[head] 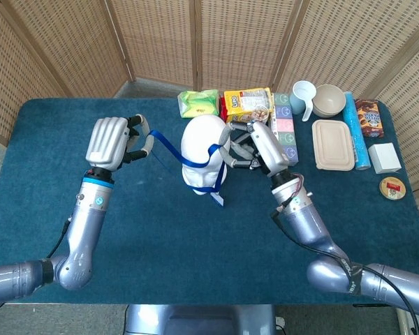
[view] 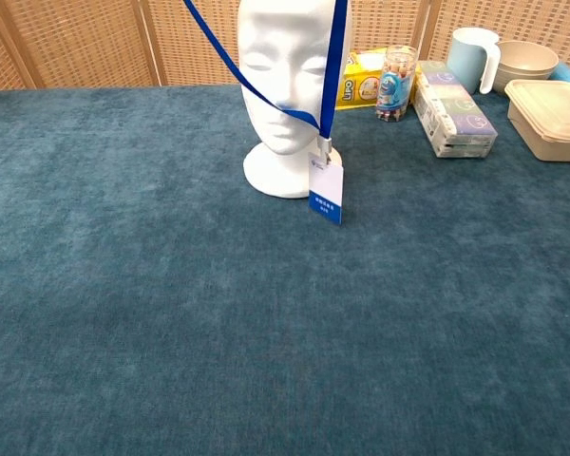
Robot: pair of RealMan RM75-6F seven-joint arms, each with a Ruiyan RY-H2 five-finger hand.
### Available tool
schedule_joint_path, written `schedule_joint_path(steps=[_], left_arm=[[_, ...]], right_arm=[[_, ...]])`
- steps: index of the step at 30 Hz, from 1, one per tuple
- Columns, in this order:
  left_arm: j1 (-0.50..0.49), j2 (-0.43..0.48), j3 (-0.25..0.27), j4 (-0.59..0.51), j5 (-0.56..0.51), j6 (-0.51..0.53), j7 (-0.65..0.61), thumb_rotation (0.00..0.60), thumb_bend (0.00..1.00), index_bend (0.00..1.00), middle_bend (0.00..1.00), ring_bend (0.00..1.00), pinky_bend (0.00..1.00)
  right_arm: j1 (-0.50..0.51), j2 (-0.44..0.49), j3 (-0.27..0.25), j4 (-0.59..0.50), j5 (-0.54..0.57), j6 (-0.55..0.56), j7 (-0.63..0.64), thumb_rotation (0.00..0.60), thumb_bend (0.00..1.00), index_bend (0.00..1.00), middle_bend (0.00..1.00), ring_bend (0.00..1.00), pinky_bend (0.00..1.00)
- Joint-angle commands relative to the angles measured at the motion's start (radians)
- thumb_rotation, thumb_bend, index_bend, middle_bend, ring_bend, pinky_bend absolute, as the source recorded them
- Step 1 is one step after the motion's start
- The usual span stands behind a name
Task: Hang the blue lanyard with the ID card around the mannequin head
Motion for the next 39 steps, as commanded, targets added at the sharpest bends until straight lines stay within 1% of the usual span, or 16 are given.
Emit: schedule_joint_path(steps=[1, 3, 14, 17, 20, 27, 32, 39], left_arm=[[-0.016, -0.012, -0.011, 0.026, -0.024, -0.011, -0.008, 0.526, 0.48, 0.6, 1.0, 1.0, 1.0], [-0.027, -0.02, -0.02, 0.05, -0.043, -0.02, -0.019, 0.528, 0.48, 0.6, 1.0, 1.0, 1.0], [-0.04, -0.043, -0.033, 0.136, -0.087, -0.037, -0.073, 0.53, 0.48, 0.6, 1.0, 1.0, 1.0], [-0.044, -0.058, -0.042, 0.186, -0.099, -0.043, -0.103, 0.526, 0.48, 0.6, 1.0, 1.0, 1.0], [-0.05, -0.067, -0.044, 0.223, -0.116, -0.058, -0.114, 0.528, 0.48, 0.6, 1.0, 1.0, 1.0], [-0.062, -0.083, -0.047, 0.281, -0.141, -0.077, -0.128, 0.53, 0.48, 0.6, 1.0, 1.0, 1.0], [-0.079, -0.105, -0.049, 0.33, -0.171, -0.101, -0.132, 0.531, 0.48, 0.6, 1.0, 1.0, 1.0], [-0.099, -0.136, -0.037, 0.375, -0.171, -0.11, -0.126, 0.528, 0.47, 0.6, 1.0, 1.0, 1.0]], right_arm=[[0.016, -0.001, 0.008, 0.029, 0.017, -0.02, 0.015, 0.6, 0.53, 0.73, 1.0, 1.0, 1.0], [0.024, -0.002, 0.015, 0.053, 0.031, -0.031, 0.029, 0.6, 0.53, 0.73, 1.0, 1.0, 1.0], [0.038, -0.002, 0.027, 0.115, 0.068, -0.043, 0.061, 0.6, 0.53, 0.73, 1.0, 1.0, 1.0], [0.048, -0.005, 0.035, 0.153, 0.101, -0.057, 0.071, 0.6, 0.53, 0.73, 1.0, 1.0, 1.0], [0.056, -0.008, 0.039, 0.186, 0.122, -0.067, 0.074, 0.6, 0.53, 0.73, 1.0, 1.0, 1.0], [0.061, -0.012, 0.04, 0.227, 0.144, -0.074, 0.081, 0.6, 0.53, 0.73, 1.0, 1.0, 1.0], [0.065, -0.016, 0.036, 0.263, 0.169, -0.073, 0.067, 0.6, 0.53, 0.73, 1.0, 1.0, 1.0], [0.079, -0.013, 0.026, 0.318, 0.205, -0.096, 0.031, 0.6, 0.53, 0.73, 1.0, 1.0, 1.0]])
